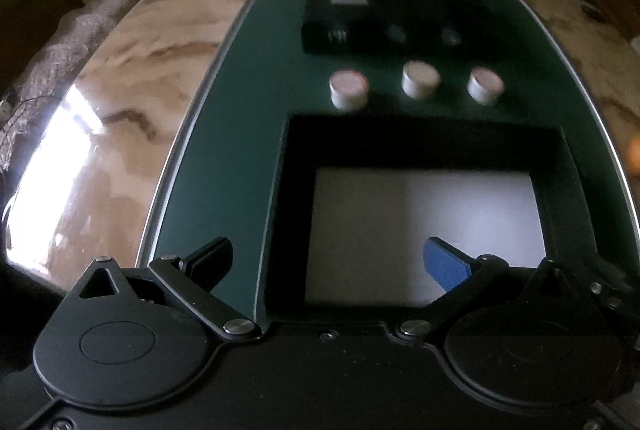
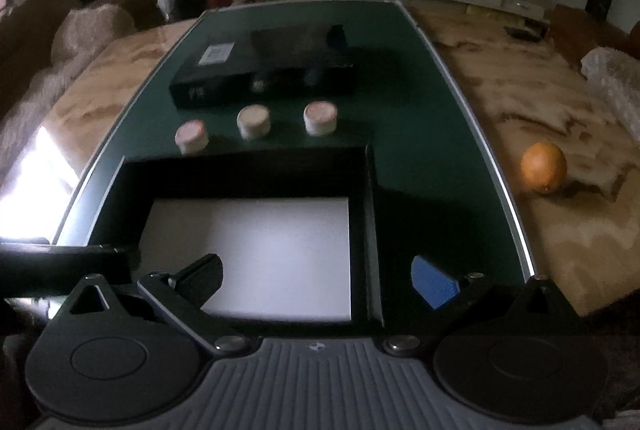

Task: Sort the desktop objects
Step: 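Reach the left tool to the orange-red lidded jar and close on it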

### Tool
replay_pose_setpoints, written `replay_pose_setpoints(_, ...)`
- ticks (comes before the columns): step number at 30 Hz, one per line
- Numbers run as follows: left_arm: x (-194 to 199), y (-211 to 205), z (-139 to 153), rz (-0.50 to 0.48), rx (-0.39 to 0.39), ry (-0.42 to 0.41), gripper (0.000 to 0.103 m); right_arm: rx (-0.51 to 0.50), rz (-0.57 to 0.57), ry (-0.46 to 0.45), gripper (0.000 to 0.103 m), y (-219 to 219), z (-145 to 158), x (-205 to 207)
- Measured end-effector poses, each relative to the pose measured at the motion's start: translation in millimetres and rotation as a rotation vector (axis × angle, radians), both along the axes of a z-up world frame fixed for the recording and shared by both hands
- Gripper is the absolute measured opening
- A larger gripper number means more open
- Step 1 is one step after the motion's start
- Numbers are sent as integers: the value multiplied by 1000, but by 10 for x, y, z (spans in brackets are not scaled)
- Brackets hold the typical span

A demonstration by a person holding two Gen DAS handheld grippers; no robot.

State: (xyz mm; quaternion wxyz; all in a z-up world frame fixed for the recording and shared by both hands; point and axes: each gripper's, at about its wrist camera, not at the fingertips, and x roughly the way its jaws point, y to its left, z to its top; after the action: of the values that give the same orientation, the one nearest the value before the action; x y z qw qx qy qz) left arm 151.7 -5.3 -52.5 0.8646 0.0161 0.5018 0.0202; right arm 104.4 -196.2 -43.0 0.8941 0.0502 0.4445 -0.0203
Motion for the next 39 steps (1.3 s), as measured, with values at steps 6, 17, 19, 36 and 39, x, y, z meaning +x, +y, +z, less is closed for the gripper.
replay_pose_setpoints(6, 560, 31, -62, 25, 10, -15, 103, 67, -18, 8, 103, -179, -79, 469)
replay_pose_setpoints(17, 1438, 58, -419, 86, -6, 17, 103, 50, -17, 17, 103, -254, -202, 842)
replay_pose_setpoints(19, 1502, 51, -470, 92, -4, 14, 103, 54, -18, 24, 103, -281, -229, 894)
replay_pose_setpoints(36, 1840, 66, -710, 103, -46, 51, 77, 132, -14, -40, 103, -409, -280, 861)
replay_pose_setpoints(39, 1858, 66, -718, 98, -49, 53, 75, 134, -10, -47, 103, -388, -285, 836)
